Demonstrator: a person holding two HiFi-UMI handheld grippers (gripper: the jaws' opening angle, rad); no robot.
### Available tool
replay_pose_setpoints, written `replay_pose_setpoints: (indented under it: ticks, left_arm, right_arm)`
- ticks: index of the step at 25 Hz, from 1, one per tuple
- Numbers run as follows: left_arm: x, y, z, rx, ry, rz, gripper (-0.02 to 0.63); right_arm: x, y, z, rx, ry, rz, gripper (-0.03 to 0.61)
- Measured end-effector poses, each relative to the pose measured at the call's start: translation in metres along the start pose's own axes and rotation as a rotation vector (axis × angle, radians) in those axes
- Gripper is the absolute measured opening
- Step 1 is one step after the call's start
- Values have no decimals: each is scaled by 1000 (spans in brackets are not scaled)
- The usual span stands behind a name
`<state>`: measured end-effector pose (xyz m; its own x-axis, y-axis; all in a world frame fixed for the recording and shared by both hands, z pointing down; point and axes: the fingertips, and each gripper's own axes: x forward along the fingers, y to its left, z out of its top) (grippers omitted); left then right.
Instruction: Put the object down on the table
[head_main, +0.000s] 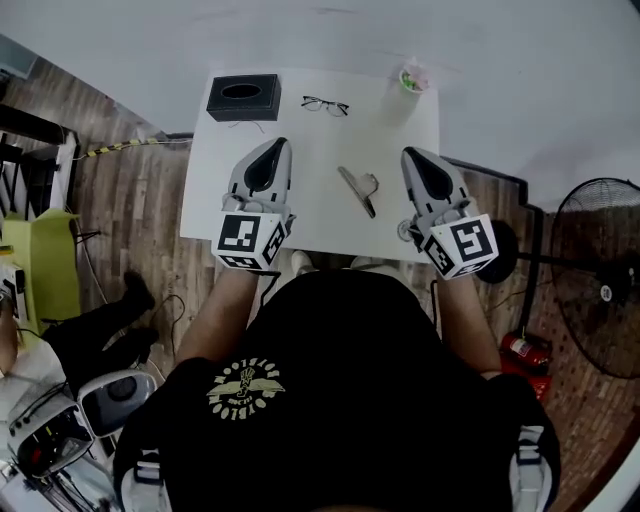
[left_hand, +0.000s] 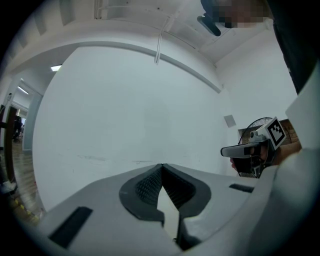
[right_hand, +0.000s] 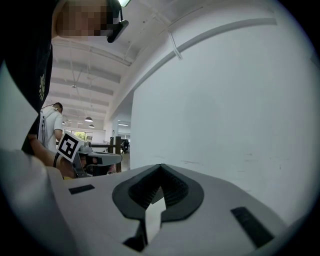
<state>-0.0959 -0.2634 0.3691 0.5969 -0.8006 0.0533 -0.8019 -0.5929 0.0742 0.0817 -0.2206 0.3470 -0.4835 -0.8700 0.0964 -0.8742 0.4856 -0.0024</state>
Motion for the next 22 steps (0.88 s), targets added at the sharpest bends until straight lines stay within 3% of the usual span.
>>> replay_pose_setpoints:
  ticks: [6,22]
  left_arm:
    - [-2,-10,1,0,-2,32,6]
    - [-5,-24,-5,20,39,125,6]
  right_arm:
    - [-6,-8,2,-29,-5,33,2]
    - [-5,-33,-13,39,-26,109,2]
